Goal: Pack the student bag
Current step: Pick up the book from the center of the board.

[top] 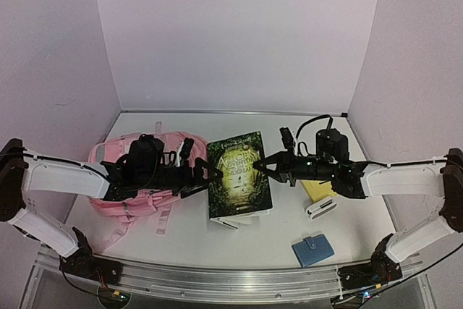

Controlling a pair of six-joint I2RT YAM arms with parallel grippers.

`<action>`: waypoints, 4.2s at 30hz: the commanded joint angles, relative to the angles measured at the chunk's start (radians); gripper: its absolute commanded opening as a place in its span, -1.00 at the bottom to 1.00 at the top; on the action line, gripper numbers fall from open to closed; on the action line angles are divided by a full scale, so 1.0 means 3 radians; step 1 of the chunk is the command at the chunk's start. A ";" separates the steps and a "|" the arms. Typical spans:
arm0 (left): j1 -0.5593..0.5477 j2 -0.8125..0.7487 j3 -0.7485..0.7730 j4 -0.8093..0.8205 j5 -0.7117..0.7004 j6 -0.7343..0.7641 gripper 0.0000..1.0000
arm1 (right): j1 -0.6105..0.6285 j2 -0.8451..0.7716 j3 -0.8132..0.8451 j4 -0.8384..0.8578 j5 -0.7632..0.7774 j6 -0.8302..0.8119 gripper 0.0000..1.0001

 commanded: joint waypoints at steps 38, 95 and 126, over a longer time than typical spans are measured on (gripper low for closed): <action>0.0041 -0.0615 0.0574 -0.1419 0.1408 0.1501 -1.00 | -0.0006 -0.0235 0.1087 -0.2095 0.0174 -0.2156 0.97; 0.0237 0.1964 0.3271 -0.4196 -0.2913 0.1684 0.92 | -0.0529 -0.0383 0.1110 -0.2312 0.1922 -0.1418 -1.00; 0.0428 0.2331 0.3508 -0.4133 -0.3051 0.1474 -0.21 | -0.0528 -0.0625 0.0808 -0.2211 0.1845 -0.1340 -1.00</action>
